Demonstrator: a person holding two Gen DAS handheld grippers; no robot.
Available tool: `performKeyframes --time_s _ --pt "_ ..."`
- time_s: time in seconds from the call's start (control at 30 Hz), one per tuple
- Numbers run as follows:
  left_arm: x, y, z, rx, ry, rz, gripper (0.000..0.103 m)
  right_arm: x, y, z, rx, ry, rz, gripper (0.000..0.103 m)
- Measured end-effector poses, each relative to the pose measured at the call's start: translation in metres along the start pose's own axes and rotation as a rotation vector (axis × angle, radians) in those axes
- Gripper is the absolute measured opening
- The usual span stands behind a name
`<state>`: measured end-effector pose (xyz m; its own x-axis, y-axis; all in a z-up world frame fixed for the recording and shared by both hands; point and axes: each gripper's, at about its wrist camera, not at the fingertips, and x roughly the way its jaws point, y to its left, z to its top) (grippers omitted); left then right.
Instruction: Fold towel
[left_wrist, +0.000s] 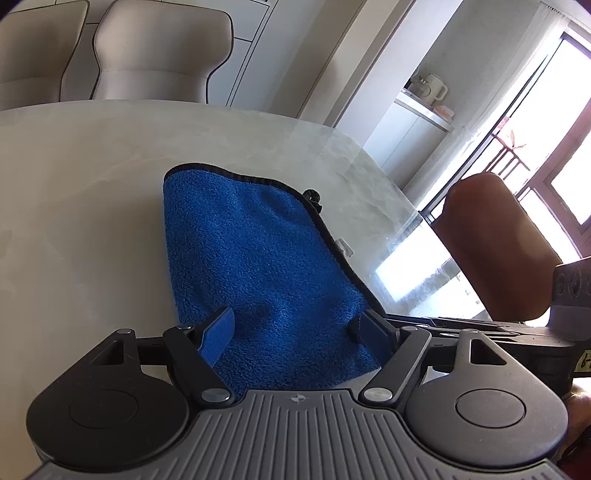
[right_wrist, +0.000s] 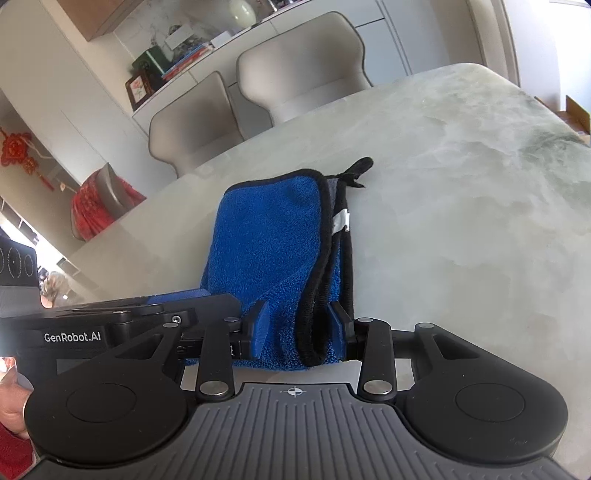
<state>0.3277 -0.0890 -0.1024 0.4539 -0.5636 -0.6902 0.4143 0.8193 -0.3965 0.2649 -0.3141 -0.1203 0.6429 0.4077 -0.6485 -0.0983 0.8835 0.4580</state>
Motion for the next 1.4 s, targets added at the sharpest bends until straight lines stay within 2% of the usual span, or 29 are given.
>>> performKeyframes --time_s 0.03,0.07,0.17,0.33,0.4,0.47,0.53,0.67,0.8,1.03,1.13,1.2,1.27,1.4 --pt "0.000 0.000 0.000 0.003 0.001 0.001 0.078 0.001 0.001 0.001 -0.014 -0.001 0.004 0.018" --pt "0.000 -0.001 0.001 0.006 0.004 0.002 0.078 0.001 0.003 0.002 -0.028 -0.003 0.009 0.012" --pt "-0.001 -0.003 0.003 0.016 0.012 0.000 0.078 -0.007 0.008 0.007 -0.082 -0.027 0.001 0.012" --pt "0.005 -0.008 0.002 0.045 0.019 -0.017 0.079 -0.002 0.003 0.011 -0.122 0.029 -0.090 0.012" --pt "0.010 -0.011 0.000 0.068 0.027 -0.006 0.079 0.004 0.000 0.011 -0.119 0.051 -0.117 0.016" --pt "0.009 -0.013 -0.001 0.094 0.029 0.000 0.079 0.004 0.001 0.012 -0.122 0.065 -0.148 0.031" --pt "0.007 -0.013 -0.001 0.111 0.033 -0.005 0.079 0.001 0.001 0.015 -0.131 0.047 -0.162 0.037" --pt "0.003 -0.007 0.005 0.109 0.032 -0.035 0.079 -0.010 -0.002 0.035 -0.100 -0.027 -0.098 0.038" --pt "0.007 -0.005 0.003 0.107 0.045 -0.035 0.079 0.004 -0.003 0.063 -0.087 -0.083 -0.032 0.038" --pt "0.005 -0.002 -0.001 0.095 0.032 -0.044 0.079 0.048 -0.010 0.081 -0.081 -0.085 -0.056 0.038" --pt "0.006 -0.001 -0.001 0.084 0.032 -0.049 0.080 0.058 -0.010 0.080 -0.088 -0.069 -0.025 0.038" --pt "0.007 -0.002 -0.002 0.083 0.032 -0.051 0.081 0.062 -0.006 0.078 -0.108 -0.056 -0.026 0.034" --pt "0.008 -0.002 -0.002 0.082 0.031 -0.053 0.083 0.063 -0.002 0.077 -0.135 -0.048 -0.065 0.009" --pt "0.009 -0.003 -0.001 0.081 0.029 -0.056 0.083 0.057 -0.006 0.072 -0.134 -0.049 -0.123 0.009"
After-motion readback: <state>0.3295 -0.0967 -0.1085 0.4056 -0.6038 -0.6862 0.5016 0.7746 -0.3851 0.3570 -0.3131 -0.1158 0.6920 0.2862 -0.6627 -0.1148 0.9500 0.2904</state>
